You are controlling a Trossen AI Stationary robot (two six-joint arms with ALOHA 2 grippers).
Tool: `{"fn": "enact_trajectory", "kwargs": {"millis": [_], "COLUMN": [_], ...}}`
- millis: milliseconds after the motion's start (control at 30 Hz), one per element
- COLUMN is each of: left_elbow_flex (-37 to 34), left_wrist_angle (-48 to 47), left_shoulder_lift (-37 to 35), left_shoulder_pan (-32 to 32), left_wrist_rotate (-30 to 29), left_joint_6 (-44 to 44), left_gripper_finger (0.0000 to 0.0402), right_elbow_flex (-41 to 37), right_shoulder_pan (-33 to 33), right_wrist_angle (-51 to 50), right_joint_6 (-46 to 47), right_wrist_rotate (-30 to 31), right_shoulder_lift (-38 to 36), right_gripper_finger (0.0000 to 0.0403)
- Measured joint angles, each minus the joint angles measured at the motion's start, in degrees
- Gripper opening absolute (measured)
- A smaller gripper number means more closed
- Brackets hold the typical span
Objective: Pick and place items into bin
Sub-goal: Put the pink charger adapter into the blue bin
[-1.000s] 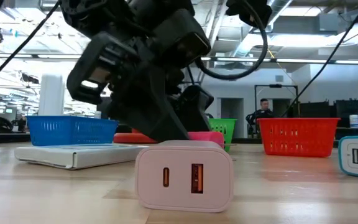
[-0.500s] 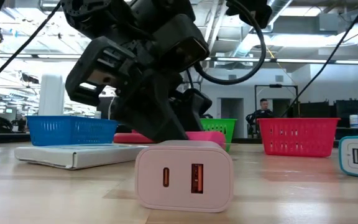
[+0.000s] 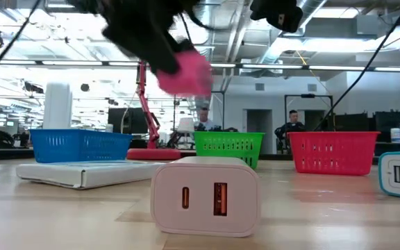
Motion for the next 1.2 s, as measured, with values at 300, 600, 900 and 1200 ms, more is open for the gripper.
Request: {"fn": "enact_trajectory", "kwargs": {"millis": [300,600,900,1200], "left_elbow_flex": [0.0,0.0,-9.7,-22.7], "left_wrist_angle": [-31.4,-48.7,-47.9,-29.5], "left_shoulder_lift": [-21.9,-29.3,-28.2,-28.2], "left_shoulder_pan": [0.4,5.8,13.2,18.1], "left_wrist_rotate": [-30.5,-41.6,-34.5,-25.9], "left_joint_6": [-16.0,-26.7,-27.9,-25.5], "left_gripper_finger": [0.0139,0.0151,0.0148,0.0148], "right_elbow_flex": [0.0,0.0,0.0,0.0], "right_shoulder_pan": [0.0,0.0,0.0,0.0], "right_wrist_angle": [-0.1,-0.1,-0.4,-0.4], "right_joint_6": [0.0,0.0,0.0,0.0], "right_wrist_rotate": [0.0,0.0,-0.1,-0.1], "right_shoulder_lift": [0.0,0.0,0.0,0.0], "right_gripper_finger": [0.0066,0.0066,0.0066,0.0066]}}
